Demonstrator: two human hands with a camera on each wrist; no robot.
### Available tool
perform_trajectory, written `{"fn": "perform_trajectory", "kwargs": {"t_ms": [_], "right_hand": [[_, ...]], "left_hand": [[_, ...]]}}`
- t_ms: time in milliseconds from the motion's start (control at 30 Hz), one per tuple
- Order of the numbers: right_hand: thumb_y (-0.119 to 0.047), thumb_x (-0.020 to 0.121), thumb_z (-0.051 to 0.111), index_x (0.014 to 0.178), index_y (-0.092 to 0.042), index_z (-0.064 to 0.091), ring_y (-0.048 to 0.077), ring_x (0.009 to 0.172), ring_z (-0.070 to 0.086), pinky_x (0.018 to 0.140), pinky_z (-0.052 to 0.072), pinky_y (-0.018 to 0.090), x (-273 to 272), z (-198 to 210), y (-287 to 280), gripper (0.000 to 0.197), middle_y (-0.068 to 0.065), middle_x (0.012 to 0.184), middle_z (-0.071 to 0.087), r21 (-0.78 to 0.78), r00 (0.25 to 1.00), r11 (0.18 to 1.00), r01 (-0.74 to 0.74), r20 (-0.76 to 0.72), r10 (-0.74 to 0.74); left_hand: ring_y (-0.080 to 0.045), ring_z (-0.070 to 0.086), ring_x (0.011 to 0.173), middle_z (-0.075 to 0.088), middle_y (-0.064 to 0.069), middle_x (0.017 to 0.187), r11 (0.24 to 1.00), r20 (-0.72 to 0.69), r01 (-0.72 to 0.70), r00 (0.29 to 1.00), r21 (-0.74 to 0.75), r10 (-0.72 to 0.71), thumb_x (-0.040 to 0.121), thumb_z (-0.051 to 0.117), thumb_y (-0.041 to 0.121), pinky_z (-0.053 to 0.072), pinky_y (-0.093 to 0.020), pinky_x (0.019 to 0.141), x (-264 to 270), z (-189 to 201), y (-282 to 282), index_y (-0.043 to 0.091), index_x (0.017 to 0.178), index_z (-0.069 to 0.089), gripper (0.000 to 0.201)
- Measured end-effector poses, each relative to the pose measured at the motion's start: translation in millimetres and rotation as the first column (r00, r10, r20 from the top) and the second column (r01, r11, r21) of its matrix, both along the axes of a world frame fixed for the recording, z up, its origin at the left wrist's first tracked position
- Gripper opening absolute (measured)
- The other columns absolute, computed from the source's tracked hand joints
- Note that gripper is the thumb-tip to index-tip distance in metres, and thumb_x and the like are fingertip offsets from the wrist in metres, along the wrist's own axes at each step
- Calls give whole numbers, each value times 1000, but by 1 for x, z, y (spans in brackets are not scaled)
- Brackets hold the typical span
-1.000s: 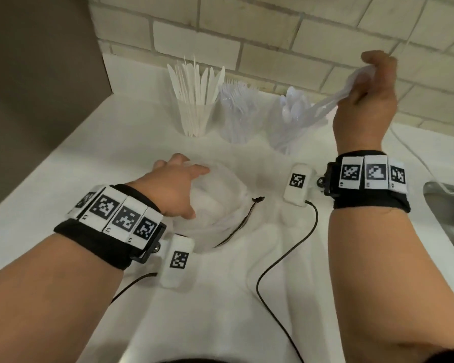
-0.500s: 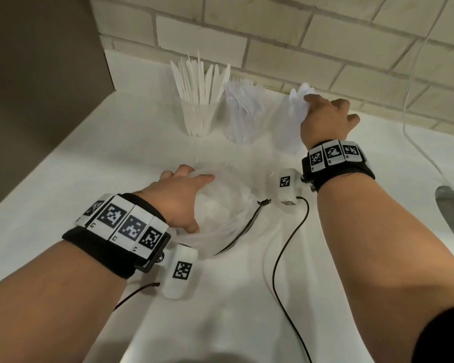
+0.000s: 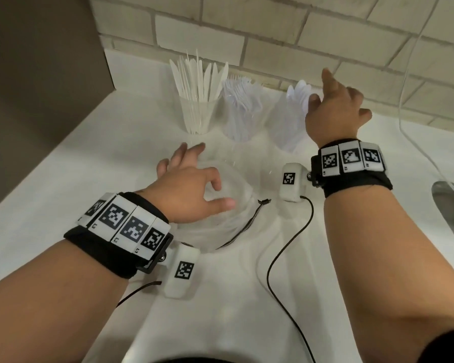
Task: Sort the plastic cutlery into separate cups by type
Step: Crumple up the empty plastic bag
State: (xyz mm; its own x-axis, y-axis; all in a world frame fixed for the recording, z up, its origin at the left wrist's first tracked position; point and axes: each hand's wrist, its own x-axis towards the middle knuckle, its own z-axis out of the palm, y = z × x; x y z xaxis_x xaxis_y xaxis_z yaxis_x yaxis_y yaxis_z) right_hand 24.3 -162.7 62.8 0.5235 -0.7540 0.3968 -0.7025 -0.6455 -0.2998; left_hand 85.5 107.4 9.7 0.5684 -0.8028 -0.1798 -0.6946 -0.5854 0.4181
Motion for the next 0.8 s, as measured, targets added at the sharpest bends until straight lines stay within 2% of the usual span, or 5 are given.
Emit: {"fn": "perform_trajectory", "kwargs": {"t_ms": [233, 333, 467, 667, 800], "right_hand": [[-26, 97, 41, 134, -31, 48, 30, 131, 34, 103, 30, 46, -40, -2, 61, 39, 3, 139, 46, 271, 995, 958, -97, 33, 91], [-27, 97, 43, 131, -25, 54, 31, 125, 45, 103, 38, 39, -50, -20, 84, 36, 7, 134, 53, 367, 978, 907, -207, 92, 186], [-44, 100, 38, 134, -14, 51, 23, 120, 53, 91, 37, 24, -59, -33, 122, 48, 7, 130, 59, 518, 947, 797, -312, 235, 218], [-59, 90, 47, 137, -25, 45, 20, 114, 60, 102, 46, 42, -53, -46, 169, 58, 6, 124, 63, 724, 881, 504, -471, 415, 228], [-40, 92, 54, 80, -23, 60, 21, 79, 60, 82, 51, 46, -49, -52, 178, 22, 4, 83, 65, 647, 823, 541, -537, 543, 167]], "left_hand": [[-38, -8, 146, -25, 0, 157, 920, 57, 171, 977, 352, -204, 60, 74, 60, 8, -63, 111, -29, -6, -7, 35, 100, 49, 54], [-29, 31, 137, 10, -3, 159, 984, -19, 59, 998, 166, -56, 74, 70, 52, 32, -46, 105, -15, -1, -5, 28, 106, 57, 42], [-20, 68, 92, 72, -3, 102, 869, -446, -377, 870, -321, 212, 77, 74, 44, 54, -35, 85, -3, 6, 7, 16, 96, 70, 34], [-18, 68, 104, 73, -5, 107, 795, -788, -440, 611, -417, -76, 89, 63, 27, 48, -42, 99, -14, 5, 25, 17, 107, 70, 22], [-22, 66, 109, 70, -13, 113, 772, -837, -453, 517, -445, -179, 92, 56, 7, 50, -36, 97, -19, 3, 31, 11, 107, 68, 20]]}}
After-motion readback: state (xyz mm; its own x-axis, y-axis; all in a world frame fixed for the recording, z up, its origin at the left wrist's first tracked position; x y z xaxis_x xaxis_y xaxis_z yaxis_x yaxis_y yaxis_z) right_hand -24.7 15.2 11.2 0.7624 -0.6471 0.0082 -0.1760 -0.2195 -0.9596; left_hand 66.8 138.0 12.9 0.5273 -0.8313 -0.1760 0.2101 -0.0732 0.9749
